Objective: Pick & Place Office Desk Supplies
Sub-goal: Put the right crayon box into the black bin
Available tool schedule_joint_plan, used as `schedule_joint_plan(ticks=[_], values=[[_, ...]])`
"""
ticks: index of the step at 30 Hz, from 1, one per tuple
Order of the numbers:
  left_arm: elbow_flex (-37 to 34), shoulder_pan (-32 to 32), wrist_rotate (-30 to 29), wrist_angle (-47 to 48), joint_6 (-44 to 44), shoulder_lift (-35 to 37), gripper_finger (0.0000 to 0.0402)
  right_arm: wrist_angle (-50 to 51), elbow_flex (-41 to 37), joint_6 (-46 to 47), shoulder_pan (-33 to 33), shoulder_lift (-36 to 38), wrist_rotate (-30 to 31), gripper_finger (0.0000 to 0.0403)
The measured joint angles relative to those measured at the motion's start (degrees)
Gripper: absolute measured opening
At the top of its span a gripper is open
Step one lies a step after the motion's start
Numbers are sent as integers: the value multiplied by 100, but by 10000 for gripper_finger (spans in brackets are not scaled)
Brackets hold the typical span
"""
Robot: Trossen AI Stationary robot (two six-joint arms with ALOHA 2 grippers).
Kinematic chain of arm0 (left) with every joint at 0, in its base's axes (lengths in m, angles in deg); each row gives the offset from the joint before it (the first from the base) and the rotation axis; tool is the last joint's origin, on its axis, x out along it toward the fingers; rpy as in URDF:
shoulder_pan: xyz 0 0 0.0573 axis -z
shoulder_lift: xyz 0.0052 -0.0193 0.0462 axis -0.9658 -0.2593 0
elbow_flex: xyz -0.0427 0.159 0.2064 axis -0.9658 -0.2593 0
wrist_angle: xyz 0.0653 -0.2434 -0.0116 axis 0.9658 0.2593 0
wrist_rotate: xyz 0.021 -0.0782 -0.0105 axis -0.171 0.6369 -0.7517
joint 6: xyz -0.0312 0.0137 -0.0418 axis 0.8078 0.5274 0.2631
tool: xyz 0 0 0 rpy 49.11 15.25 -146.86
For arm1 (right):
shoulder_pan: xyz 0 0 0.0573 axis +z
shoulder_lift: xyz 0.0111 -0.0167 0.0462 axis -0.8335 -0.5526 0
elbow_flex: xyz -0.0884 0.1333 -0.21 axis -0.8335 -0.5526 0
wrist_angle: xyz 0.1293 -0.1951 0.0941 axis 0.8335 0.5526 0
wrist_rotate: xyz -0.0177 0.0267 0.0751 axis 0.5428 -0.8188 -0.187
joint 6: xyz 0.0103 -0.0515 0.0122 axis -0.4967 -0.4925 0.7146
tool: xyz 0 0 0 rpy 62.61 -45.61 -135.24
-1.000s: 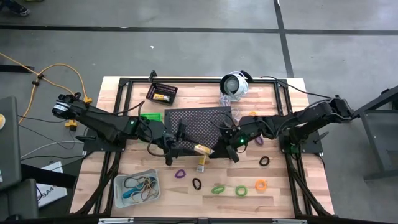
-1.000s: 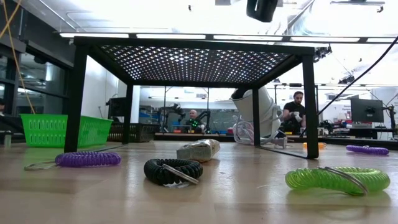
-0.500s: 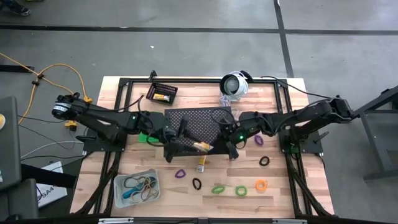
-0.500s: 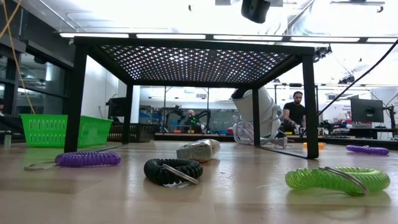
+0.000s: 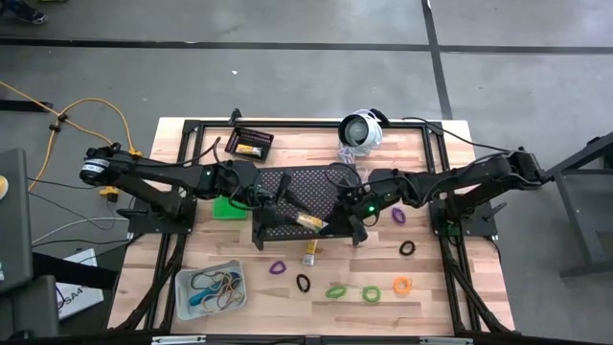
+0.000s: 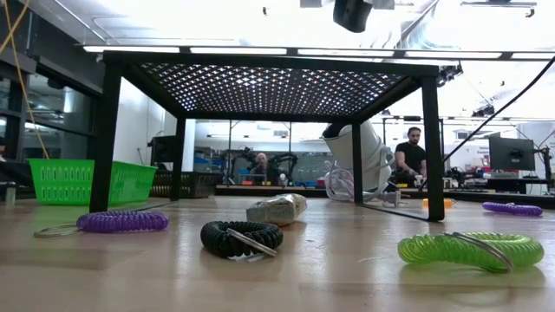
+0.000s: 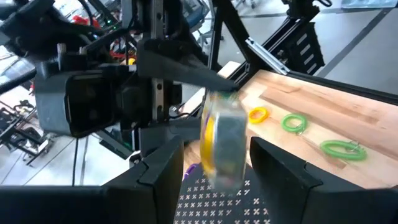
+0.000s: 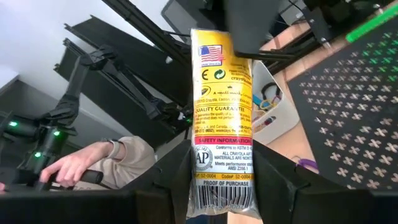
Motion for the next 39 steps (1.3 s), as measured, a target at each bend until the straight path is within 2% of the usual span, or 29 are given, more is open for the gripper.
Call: schedule_joint_plan(ticks=[6, 9, 14, 32, 39], values=[[0, -24, 5, 0, 0, 0, 177, -49, 0, 2, 2, 0, -23, 136], [0, -24, 218, 0, 0, 0, 173, -53, 2, 0, 2, 0, -23, 136], [0, -24, 406, -7, 0, 0, 147, -51, 0, 0, 4, 0, -29, 136], [0, -24, 429, -46, 0, 0, 56, -51, 0, 1, 4, 0, -29, 136], [0, -24, 426, -46, -4, 0, 43, -51, 2, 2, 3, 0, -57, 136]])
